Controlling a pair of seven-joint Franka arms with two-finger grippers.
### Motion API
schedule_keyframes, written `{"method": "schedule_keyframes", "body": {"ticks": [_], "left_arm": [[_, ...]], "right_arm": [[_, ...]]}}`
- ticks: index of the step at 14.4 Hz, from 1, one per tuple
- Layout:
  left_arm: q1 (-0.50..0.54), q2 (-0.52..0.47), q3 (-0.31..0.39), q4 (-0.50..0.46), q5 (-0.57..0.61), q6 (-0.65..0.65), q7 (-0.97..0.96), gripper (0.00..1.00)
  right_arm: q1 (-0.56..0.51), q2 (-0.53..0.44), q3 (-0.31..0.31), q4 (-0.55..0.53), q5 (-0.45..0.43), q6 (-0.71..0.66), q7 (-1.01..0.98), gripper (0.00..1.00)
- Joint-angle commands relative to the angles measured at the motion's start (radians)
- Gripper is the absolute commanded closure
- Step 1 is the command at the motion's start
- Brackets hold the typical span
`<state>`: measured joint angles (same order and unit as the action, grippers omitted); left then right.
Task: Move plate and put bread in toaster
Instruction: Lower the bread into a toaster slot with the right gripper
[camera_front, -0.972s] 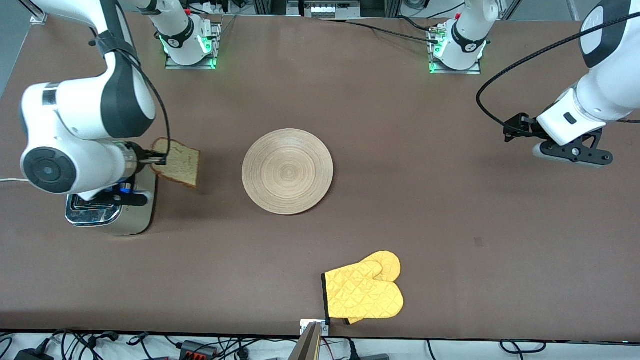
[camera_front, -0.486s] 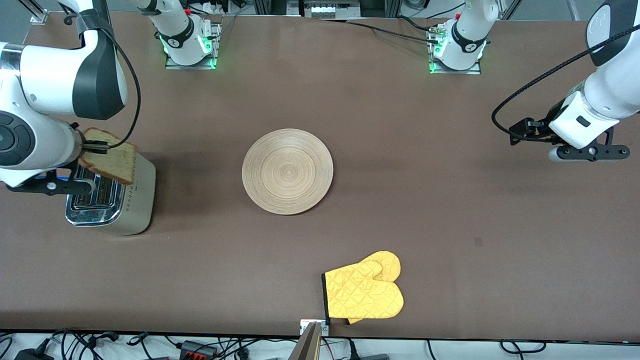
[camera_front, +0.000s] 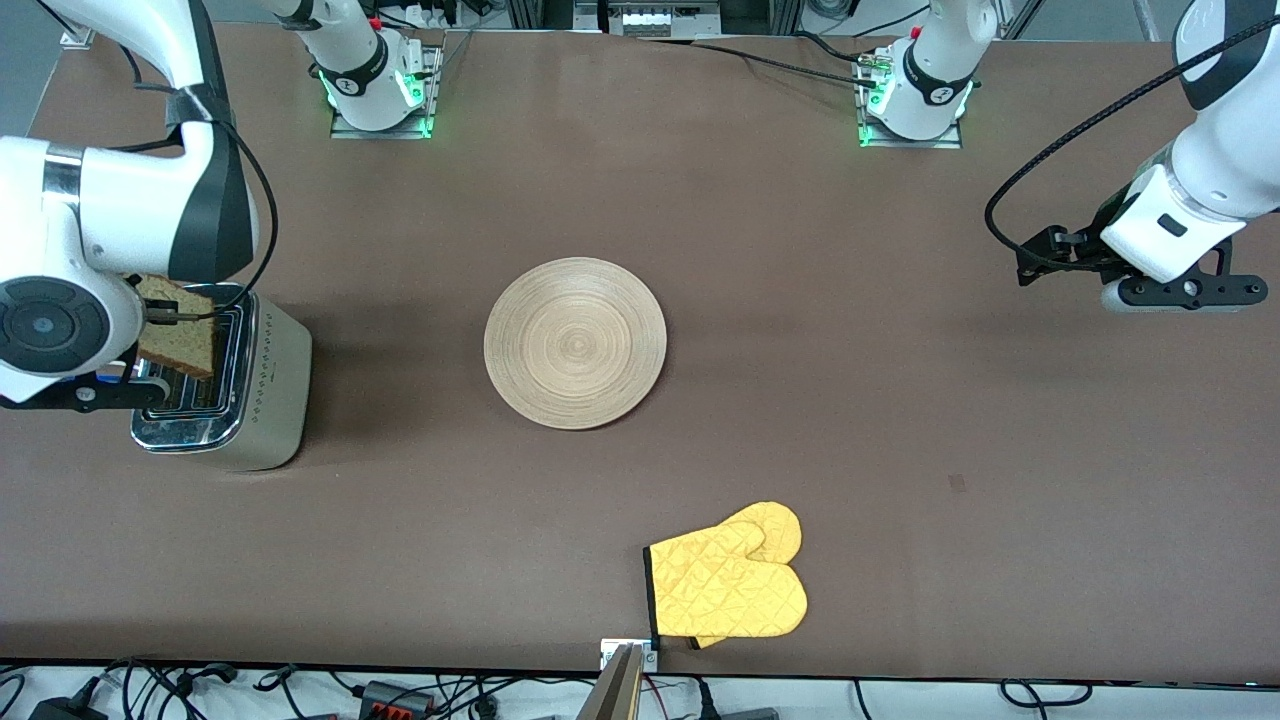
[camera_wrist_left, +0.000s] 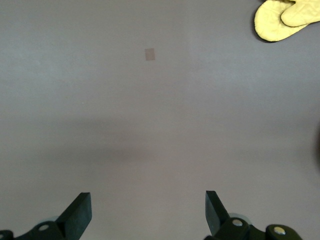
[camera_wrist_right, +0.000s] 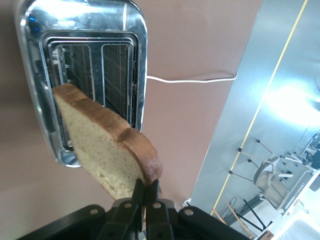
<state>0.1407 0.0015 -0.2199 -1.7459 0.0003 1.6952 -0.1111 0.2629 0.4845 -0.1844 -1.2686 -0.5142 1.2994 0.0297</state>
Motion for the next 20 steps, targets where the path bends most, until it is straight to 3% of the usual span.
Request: {"method": "schedule_keyframes", "body": {"ticks": [1,20], "left_arm": [[0.007,-0.014,-0.004,-0.004,-0.022,0.003,-0.009,0.00],[0.008,-0.014,-0.004,-0.004,-0.037,0.006,-0.007,0.00]], "right_arm": [[-0.011,0.000,0.003,-0.011,-0.012,0.015,-0.004,1.00],[-0.033,0.032,0.005,-0.018,0.034,0.067,0.004,1.00]]}}
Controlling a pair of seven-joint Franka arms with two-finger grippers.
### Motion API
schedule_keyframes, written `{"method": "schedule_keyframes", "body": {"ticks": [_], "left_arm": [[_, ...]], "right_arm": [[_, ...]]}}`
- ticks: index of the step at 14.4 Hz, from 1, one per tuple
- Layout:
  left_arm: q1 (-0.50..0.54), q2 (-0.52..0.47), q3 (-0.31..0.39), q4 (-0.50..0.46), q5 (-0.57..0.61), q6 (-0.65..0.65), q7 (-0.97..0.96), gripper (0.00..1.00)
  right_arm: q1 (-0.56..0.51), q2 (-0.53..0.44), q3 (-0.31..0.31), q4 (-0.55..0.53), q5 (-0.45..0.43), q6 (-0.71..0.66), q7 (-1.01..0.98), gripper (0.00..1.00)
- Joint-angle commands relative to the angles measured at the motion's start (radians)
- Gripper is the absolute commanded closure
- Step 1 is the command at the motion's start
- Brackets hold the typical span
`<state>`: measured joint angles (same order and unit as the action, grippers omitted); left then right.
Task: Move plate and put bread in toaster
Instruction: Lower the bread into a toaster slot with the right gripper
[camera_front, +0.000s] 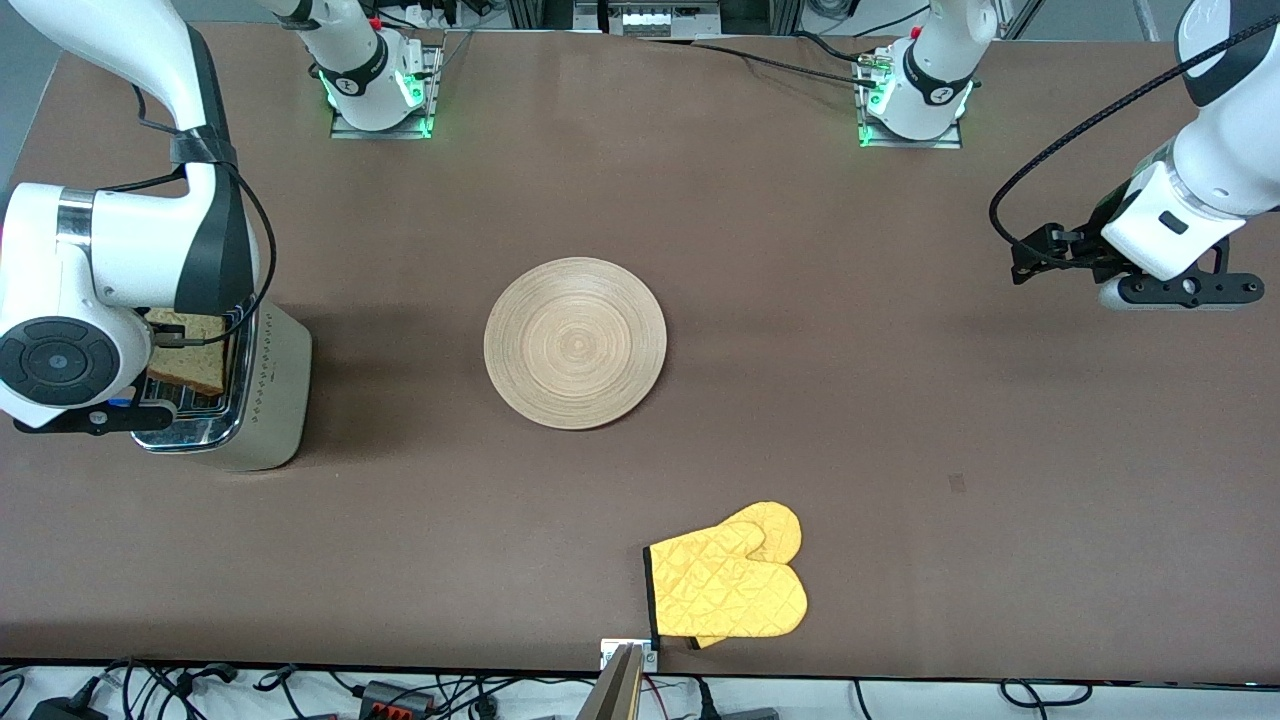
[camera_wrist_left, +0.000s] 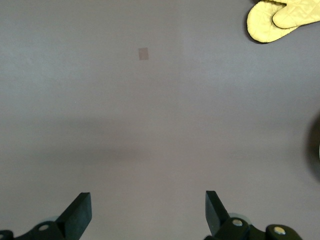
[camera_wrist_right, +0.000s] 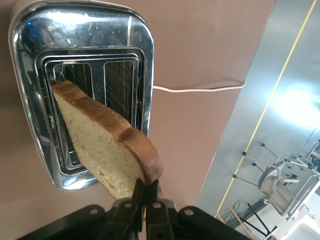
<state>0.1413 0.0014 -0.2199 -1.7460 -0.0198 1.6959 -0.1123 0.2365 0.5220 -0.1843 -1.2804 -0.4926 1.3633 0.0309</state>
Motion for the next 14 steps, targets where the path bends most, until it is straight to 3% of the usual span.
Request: {"method": "schedule_keyframes", "body": {"ticks": [1,14], "left_arm": [[0.008,-0.014,-0.004,-0.004,-0.017,0.005,-0.006,0.00],[0.008,-0.012,-0.001,-0.004,-0.015,0.010,-0.006,0.00]], "right_arm": [[-0.006,-0.005,0.005,-0.008,0.012,0.004,0.003,1.00],[-0.005,-0.013,0.005,-0.034,0.009,-0.032,-0.003,1.00]]}}
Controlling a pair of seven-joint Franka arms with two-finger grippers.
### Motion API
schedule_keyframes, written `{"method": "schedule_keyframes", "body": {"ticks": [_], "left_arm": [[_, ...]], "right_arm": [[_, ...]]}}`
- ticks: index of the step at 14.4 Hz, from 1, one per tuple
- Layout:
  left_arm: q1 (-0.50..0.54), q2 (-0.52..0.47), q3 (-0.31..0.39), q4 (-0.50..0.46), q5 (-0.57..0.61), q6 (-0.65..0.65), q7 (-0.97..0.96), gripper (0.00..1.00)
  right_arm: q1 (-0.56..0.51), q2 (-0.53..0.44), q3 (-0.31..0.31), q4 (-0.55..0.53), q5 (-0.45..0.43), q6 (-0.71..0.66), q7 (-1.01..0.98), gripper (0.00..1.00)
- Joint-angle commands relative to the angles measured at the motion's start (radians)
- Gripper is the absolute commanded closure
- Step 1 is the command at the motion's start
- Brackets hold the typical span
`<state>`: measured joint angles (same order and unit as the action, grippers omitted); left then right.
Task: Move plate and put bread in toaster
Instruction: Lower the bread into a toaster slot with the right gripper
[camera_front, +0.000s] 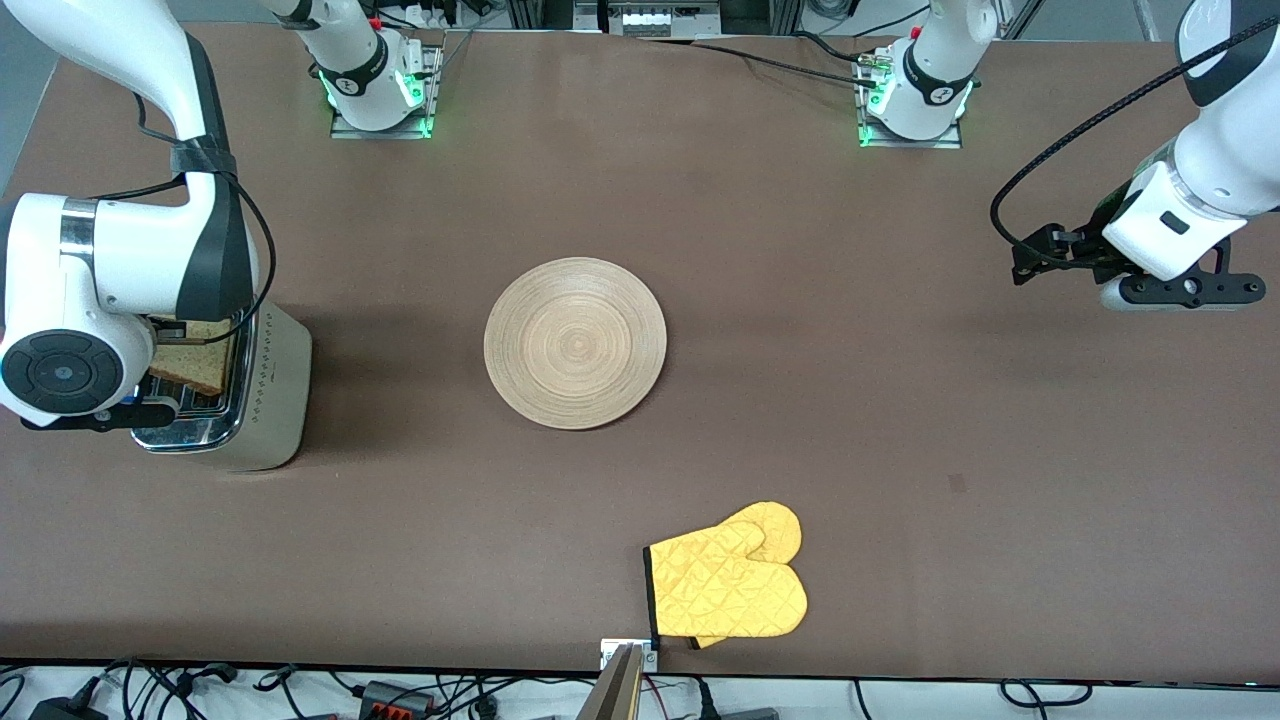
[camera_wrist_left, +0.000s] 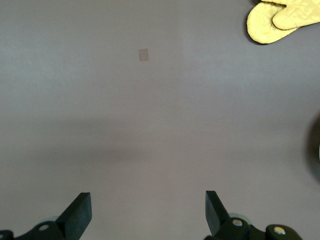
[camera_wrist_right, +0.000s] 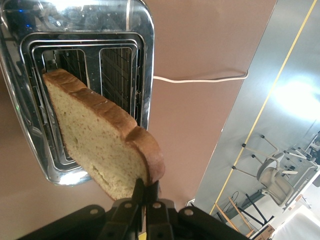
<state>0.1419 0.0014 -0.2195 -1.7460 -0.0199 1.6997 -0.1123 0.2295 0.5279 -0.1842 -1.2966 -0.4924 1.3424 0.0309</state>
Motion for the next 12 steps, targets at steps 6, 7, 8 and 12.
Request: {"method": "schedule_keyframes", "body": {"ticks": [6,7,8,12], "left_arm": [[0.007,-0.012,-0.001,-0.004,-0.015,0.003,-0.007,0.00],[0.007,-0.012,-0.001,-0.004,-0.015,0.003,-0.007,0.00],[0.007,-0.012,-0.001,-0.004,-0.015,0.003,-0.007,0.00],[0.008,-0.012,0.000,-0.004,-0.015,0.003,-0.007,0.00]], "right_arm": [[0.008,-0.023,0.005,-0.018,0.008,-0.037,-0.016,1.00],[0.010,-0.028,0.006,-0.018,0.008,-0.039,-0.017,1.00],[0.007,-0.028,0.006,-0.018,0.006,-0.037,-0.017,1.00],[0.002,-0.020,0.006,-0.018,0.003,-0.023,-0.020,1.00]]}}
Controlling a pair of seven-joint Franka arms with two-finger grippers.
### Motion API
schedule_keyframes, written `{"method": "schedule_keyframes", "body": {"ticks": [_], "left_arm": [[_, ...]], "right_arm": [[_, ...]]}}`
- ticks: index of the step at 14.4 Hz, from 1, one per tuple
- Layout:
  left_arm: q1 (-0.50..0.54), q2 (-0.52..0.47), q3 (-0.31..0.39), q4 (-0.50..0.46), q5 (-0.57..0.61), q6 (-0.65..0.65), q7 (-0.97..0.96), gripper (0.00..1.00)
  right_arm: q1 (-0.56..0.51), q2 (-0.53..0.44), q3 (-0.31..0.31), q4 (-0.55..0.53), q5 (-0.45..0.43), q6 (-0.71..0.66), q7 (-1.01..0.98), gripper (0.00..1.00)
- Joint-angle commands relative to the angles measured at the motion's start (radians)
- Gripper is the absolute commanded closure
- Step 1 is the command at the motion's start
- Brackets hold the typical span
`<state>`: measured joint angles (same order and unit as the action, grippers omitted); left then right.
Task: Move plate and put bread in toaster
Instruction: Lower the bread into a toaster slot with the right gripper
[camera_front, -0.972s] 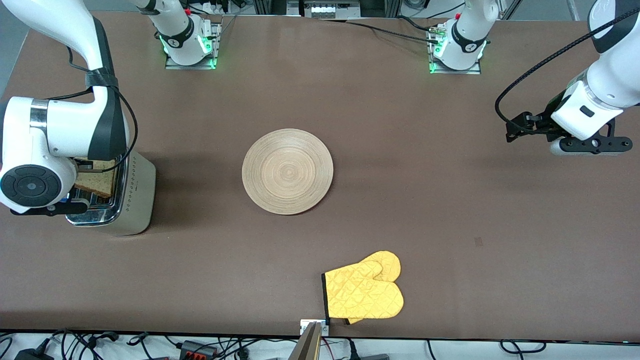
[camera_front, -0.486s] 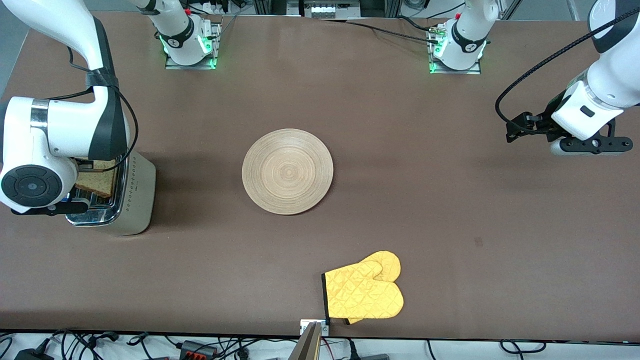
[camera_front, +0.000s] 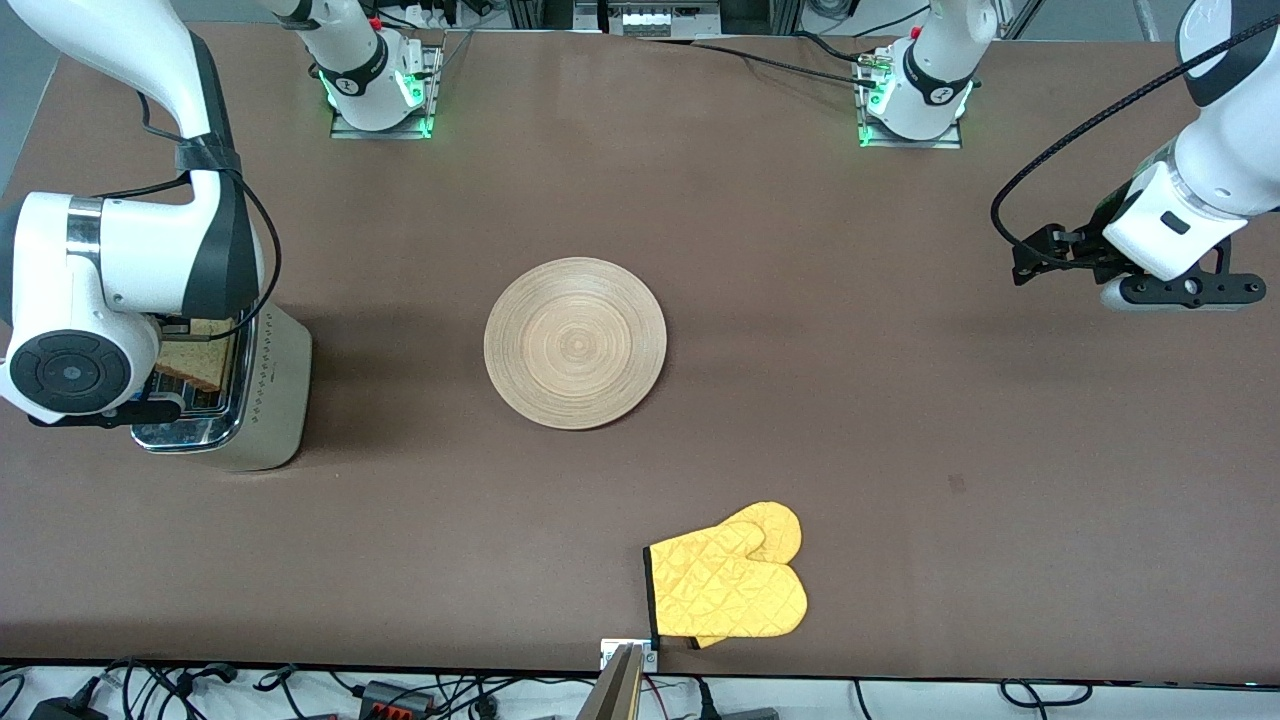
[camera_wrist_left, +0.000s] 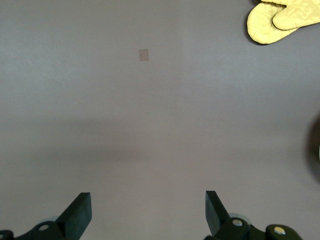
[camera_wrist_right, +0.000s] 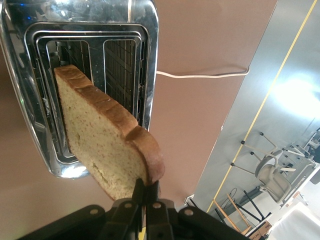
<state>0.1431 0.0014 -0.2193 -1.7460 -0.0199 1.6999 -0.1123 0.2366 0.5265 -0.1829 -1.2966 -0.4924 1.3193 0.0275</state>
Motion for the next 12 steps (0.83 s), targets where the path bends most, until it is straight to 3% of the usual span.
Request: {"method": "schedule_keyframes", "body": {"ticks": [1,9,10,11,12], "left_arm": [[0.007,-0.012,0.000,-0.004,-0.015,0.003,-0.007,0.00],[0.007,-0.012,0.001,-0.004,-0.015,0.006,-0.007,0.00],[0.007,-0.012,0.001,-0.004,-0.015,0.007,-0.007,0.00],[0.006,-0.012,0.001,-0.004,-0.015,0.007,-0.007,0.00],[0.007,-0.012,0.001,-0.004,-0.014,0.007,-0.006,0.00]], "right_arm": [[-0.005,-0.016,0.005,-0.018,0.006,0.011,-0.015,1.00],[-0.005,0.018,0.008,-0.021,0.015,0.044,-0.009,1.00],[-0.007,0.023,0.008,-0.021,0.015,0.047,-0.009,0.95],[-0.007,0.023,0.008,-0.021,0.017,0.047,-0.009,0.64],[-0.007,0.029,0.008,-0.021,0.015,0.051,-0.009,0.25]]}}
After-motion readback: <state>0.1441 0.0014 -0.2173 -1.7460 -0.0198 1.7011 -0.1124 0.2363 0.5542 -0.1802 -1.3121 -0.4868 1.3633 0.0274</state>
